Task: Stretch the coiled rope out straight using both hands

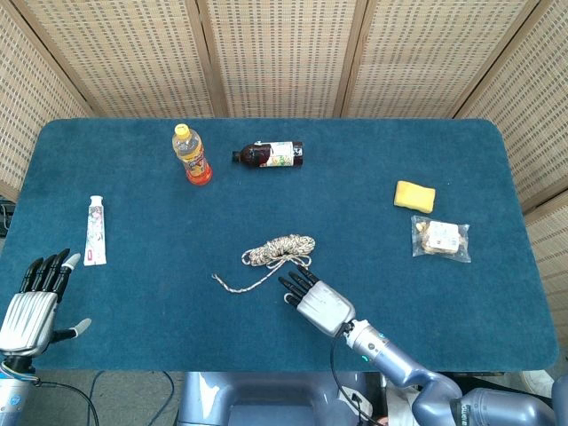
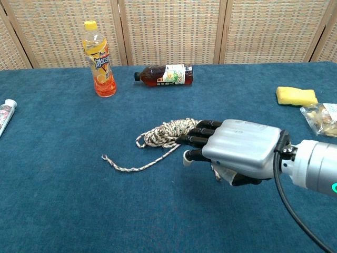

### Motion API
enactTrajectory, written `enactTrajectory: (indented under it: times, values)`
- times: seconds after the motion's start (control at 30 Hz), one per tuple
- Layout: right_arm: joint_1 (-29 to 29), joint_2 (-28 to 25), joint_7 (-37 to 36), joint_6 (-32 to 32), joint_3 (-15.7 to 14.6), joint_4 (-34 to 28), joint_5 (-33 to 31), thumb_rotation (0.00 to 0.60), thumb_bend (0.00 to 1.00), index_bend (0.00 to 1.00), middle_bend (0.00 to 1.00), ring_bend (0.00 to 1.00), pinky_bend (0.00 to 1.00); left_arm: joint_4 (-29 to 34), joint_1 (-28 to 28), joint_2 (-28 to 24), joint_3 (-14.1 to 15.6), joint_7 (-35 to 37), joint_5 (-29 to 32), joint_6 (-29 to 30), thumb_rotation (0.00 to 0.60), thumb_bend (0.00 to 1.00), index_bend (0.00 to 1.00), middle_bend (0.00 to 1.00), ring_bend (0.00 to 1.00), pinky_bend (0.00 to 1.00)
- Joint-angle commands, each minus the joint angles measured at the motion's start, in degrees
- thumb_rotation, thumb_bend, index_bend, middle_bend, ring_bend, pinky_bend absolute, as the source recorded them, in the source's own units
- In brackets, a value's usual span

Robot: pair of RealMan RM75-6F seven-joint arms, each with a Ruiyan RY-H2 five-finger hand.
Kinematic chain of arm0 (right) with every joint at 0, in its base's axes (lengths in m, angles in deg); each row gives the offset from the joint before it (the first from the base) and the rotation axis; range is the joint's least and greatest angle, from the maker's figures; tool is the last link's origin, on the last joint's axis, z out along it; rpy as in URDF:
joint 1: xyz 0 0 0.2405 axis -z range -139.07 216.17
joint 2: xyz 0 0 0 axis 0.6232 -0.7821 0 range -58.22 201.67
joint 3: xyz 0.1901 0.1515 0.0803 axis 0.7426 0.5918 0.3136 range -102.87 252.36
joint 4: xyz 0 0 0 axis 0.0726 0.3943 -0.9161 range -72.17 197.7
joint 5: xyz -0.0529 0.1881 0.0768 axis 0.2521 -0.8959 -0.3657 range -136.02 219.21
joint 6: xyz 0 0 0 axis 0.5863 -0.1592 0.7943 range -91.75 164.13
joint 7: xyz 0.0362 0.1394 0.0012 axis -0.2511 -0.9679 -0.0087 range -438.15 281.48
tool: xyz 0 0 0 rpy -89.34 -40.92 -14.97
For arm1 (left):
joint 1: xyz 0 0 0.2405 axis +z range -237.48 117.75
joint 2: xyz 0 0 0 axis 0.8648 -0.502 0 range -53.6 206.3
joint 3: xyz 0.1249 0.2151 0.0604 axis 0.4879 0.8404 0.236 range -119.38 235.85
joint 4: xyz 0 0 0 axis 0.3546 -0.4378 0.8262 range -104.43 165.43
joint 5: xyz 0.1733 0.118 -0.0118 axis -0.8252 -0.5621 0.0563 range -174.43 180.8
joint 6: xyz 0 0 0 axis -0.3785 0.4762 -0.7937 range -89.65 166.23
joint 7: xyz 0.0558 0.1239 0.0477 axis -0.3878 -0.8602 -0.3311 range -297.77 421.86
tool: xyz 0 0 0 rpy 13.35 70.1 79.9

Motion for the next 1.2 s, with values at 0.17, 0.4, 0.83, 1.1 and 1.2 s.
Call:
enactTrajectory:
  times: [0.17,0.4,0.83,1.1,1.2]
  values:
    - [-0.5,2.5,5.5,-0.1,-1.2,1.6,-3.5,0.600,0.92,0.25,0.00,0.00,0.00,-0.1,-0.2,0.2,0.1,-0.4,0.3,-0.3,0.600,0.00,0.00,0.00,0.00,0.00]
    - [-0.5,3.3,8.2,-1.0,-2.3,3.9,-6.4,0.600,0.92,0.27,0.00,0.00,0.00,-0.1,-0.5,0.6,0.1,-1.3,0.6,-0.7,0.600,0.00,0.00,0.00,0.00,0.00]
    - [-0.1,1.7,12.1,-3.6,-3.4,5.4,-11.4,0.600,0.92,0.38,0.00,0.00,0.00,0.0,-0.7,1.0,0.3,-2.0,0.8,-1.0,0.600,0.00,0.00,0.00,0.00,0.00]
    - [0.2,0.8,15.6,-6.0,-3.2,6.4,-15.7,0.600,0.92,0.39,0.00,0.00,0.00,0.1,-0.8,1.0,0.3,-2.1,0.9,-0.9,0.600,0.00,0.00,0.00,0.00,0.00]
    - [0.3,1.4,17.4,-7.4,-2.6,7.4,-18.3,0.600,0.92,0.39,0.00,0.00,0.00,0.1,-0.7,1.0,0.3,-2.1,0.9,-0.8,0.600,0.00,0.00,0.00,0.00,0.00]
